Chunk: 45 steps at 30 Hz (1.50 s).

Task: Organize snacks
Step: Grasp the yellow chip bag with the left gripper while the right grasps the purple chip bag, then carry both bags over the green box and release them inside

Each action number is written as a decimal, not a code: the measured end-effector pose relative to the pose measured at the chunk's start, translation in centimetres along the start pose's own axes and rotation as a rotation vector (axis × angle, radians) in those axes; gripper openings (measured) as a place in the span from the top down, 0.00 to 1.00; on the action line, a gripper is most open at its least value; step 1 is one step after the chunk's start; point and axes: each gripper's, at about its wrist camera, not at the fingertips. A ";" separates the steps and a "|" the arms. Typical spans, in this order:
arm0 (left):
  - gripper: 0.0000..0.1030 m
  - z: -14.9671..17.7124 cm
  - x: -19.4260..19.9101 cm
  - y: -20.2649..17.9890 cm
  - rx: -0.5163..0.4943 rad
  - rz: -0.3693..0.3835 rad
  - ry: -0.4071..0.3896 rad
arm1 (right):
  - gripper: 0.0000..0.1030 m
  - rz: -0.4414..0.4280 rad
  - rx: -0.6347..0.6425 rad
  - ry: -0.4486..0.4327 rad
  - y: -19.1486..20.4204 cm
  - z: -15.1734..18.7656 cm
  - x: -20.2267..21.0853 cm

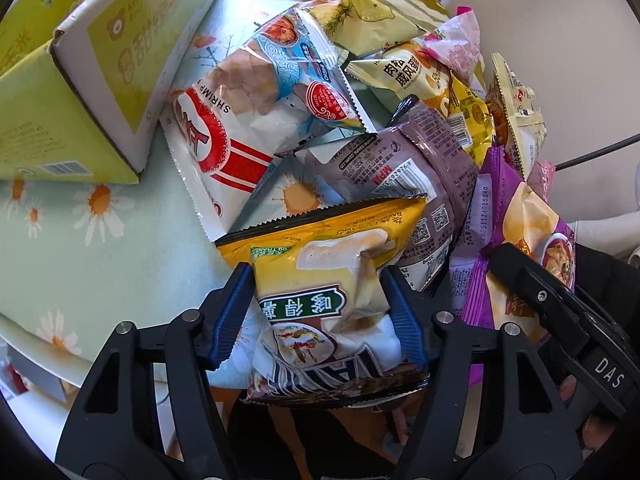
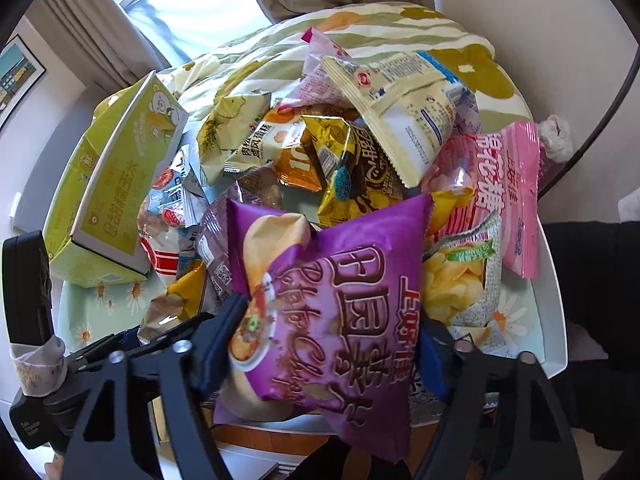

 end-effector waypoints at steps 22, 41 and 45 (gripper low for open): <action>0.52 1.5 7.4 -3.0 -0.004 -0.042 -0.131 | 0.41 -0.075 0.093 -0.086 0.0 -1.2 4.4; 0.52 -5.7 22.1 -0.2 -0.007 -0.109 -0.423 | 0.40 -0.255 0.285 -0.247 8.1 -8.9 11.5; 0.52 -9.7 23.6 3.2 -0.025 -0.143 -0.432 | 0.40 -0.218 0.356 -0.298 13.0 -11.1 11.8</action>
Point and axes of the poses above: each gripper's, at about its wrist camera, not at the fingertips, and x roughly against the way its jaws point, y to its left, z to its underside, and after that the axes turned 11 degrees about z, right-handed
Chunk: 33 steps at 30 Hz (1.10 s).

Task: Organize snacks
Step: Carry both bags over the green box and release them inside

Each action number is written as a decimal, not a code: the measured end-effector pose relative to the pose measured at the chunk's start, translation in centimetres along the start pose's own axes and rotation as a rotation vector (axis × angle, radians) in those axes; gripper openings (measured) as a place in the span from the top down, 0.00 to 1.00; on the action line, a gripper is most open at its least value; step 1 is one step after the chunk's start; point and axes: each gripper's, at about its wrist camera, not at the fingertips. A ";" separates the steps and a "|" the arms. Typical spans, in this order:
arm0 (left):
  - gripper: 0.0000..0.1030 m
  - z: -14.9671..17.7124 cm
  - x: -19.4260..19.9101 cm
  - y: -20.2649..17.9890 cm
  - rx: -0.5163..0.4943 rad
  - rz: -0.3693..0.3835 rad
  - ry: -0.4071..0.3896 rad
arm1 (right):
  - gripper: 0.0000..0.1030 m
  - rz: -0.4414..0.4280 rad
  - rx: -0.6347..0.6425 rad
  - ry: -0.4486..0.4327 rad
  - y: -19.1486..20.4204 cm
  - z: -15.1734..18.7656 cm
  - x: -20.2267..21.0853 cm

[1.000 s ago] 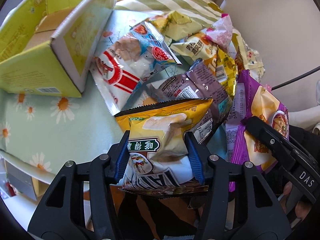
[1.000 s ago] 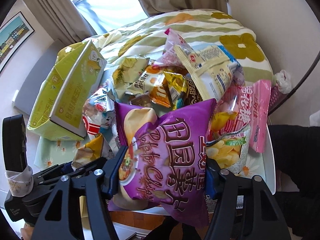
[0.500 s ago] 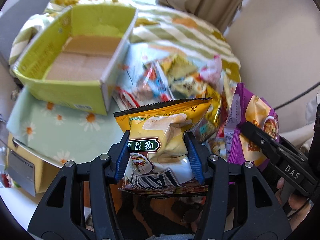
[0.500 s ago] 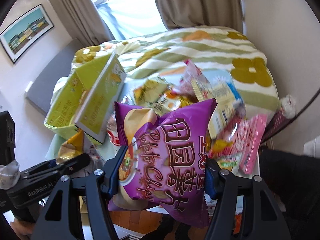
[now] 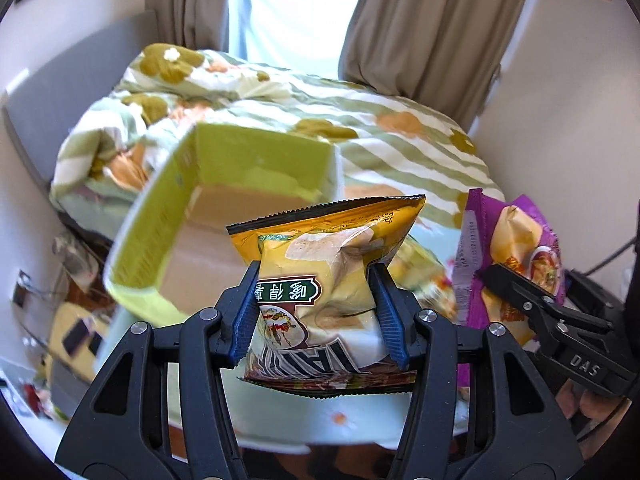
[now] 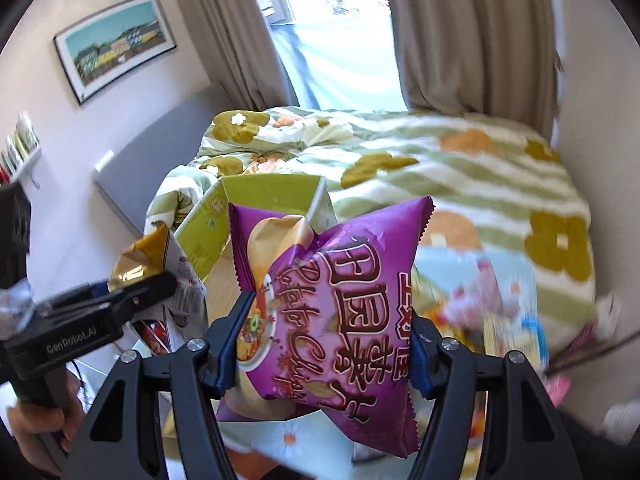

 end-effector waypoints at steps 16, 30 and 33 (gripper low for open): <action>0.51 -11.7 -14.5 13.2 -0.143 -0.004 0.229 | 0.40 0.118 -0.054 0.068 8.5 -9.7 -12.2; 0.00 -12.1 -16.4 15.8 -0.155 -0.015 0.218 | 0.40 0.170 -0.078 0.157 8.8 -9.8 -16.4; 0.00 -11.6 -13.9 16.2 -0.137 -0.039 0.191 | 0.40 0.139 -0.063 0.159 9.2 -10.4 -16.6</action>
Point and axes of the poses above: each gripper's, at about its wrist camera, not at the fingertips, and x roughly against the way its jaws point, y to its left, z to its underside, and after that the axes turned 11 degrees about z, right-handed
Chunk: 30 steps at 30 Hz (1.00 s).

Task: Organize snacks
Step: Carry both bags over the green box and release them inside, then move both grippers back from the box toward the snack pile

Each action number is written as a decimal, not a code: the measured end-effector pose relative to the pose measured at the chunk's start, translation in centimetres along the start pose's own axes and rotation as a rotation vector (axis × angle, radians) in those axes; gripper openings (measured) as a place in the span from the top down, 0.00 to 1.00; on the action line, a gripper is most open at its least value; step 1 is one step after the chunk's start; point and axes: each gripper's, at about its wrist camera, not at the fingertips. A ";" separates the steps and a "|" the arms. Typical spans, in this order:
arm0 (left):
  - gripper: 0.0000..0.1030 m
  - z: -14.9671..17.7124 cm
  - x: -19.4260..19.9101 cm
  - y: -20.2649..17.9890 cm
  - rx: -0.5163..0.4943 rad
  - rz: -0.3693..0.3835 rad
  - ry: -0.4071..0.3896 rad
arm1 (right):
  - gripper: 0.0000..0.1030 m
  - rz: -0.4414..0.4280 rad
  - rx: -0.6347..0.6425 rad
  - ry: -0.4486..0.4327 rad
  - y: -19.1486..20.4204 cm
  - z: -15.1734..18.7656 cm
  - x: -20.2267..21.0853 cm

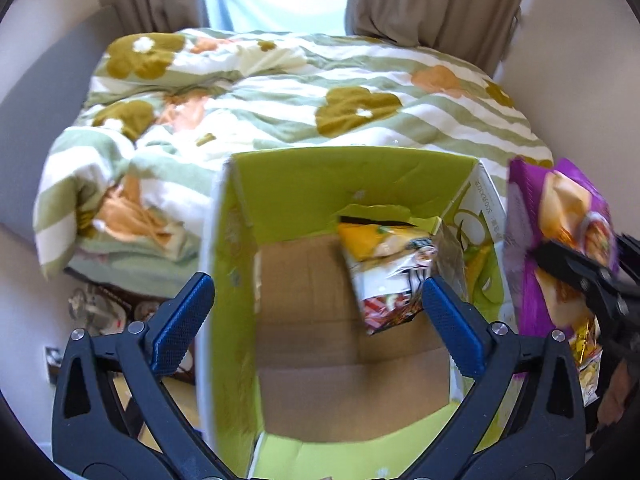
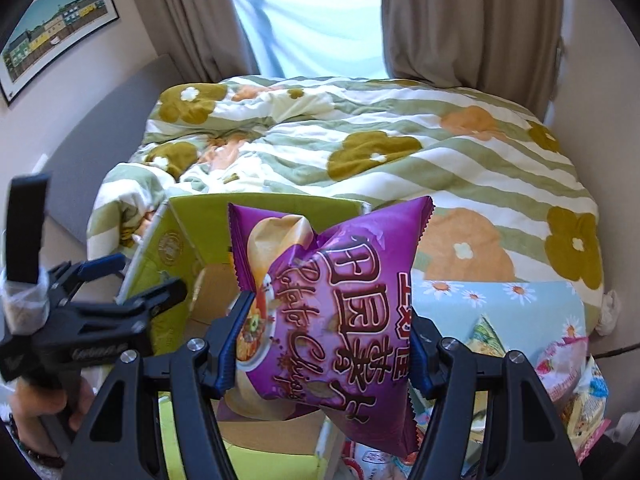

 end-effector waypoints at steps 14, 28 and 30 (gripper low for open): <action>0.00 2.6 4.0 3.8 0.072 -0.111 -0.035 | 0.35 -0.138 0.112 0.001 6.2 -3.5 -2.8; 0.00 2.7 2.5 4.3 0.082 -0.087 -0.008 | 0.00 -0.086 0.101 -0.042 5.9 -1.8 -2.4; 0.00 2.5 2.7 3.9 0.064 -0.082 -0.013 | 0.00 -0.078 0.094 -0.046 5.6 -1.5 -1.9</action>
Point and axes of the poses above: each gripper's, at about its wrist camera, not at the fingertips, and x roughly against the way its jaws point, y to its left, z to its underside, and after that the axes turned 11 degrees about z, right-handed
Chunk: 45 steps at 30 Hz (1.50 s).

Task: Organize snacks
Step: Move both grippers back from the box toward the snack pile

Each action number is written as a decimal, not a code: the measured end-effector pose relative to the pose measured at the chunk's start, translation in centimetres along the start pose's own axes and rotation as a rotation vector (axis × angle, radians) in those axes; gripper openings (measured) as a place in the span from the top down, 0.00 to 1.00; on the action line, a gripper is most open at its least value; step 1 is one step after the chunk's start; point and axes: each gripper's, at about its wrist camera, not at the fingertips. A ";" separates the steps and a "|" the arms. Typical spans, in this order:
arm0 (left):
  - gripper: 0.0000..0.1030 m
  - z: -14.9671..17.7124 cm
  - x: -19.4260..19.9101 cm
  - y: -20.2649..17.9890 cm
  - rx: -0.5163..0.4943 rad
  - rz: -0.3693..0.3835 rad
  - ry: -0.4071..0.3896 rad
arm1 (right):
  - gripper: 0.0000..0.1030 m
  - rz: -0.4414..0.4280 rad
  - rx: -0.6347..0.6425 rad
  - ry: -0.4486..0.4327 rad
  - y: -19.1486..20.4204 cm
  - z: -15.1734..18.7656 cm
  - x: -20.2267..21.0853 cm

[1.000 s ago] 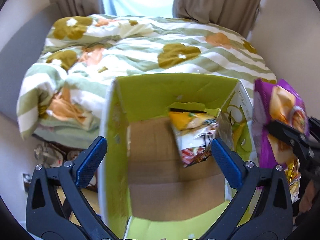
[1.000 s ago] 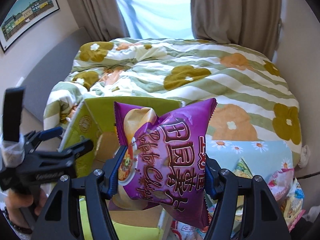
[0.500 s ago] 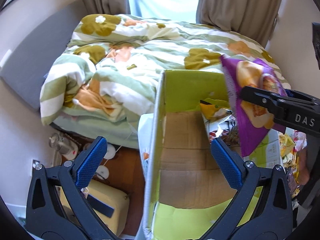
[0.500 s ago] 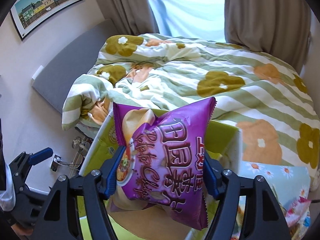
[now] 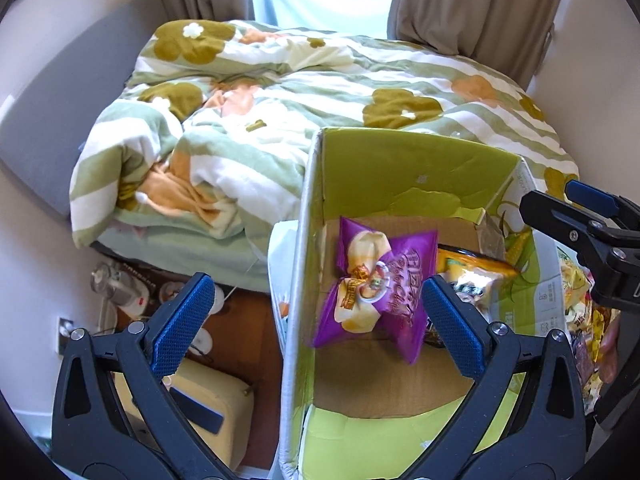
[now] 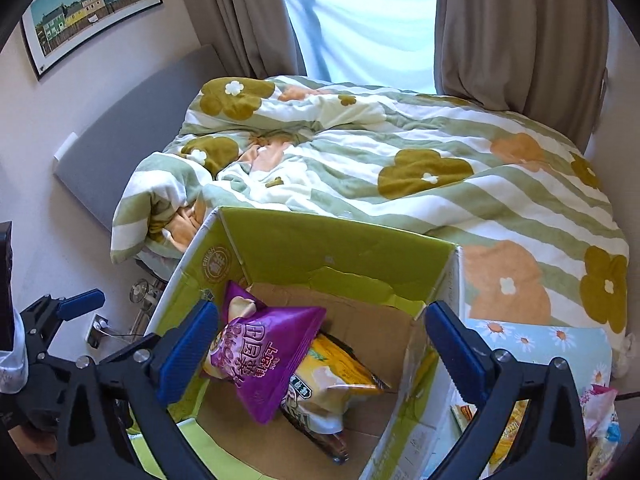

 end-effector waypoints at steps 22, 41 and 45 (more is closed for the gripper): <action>0.00 4.3 11.2 -10.3 -0.034 -0.038 -0.190 | 0.00 -0.006 -0.099 -0.115 -7.7 5.9 13.8; 0.00 15.6 10.0 -30.6 -0.065 0.093 -0.126 | 0.00 0.138 -0.219 -0.149 -25.7 20.5 23.5; 0.00 17.6 7.7 -32.9 -0.031 0.131 -0.073 | 0.00 0.141 -0.238 -0.109 -27.9 23.4 23.3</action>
Point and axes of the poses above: each gripper's, at about its wrist camera, not at the fingertips, and x roughly against the way its jaws point, y to its left, z to its underside, and after that the axes turned 11 degrees about z, right-handed
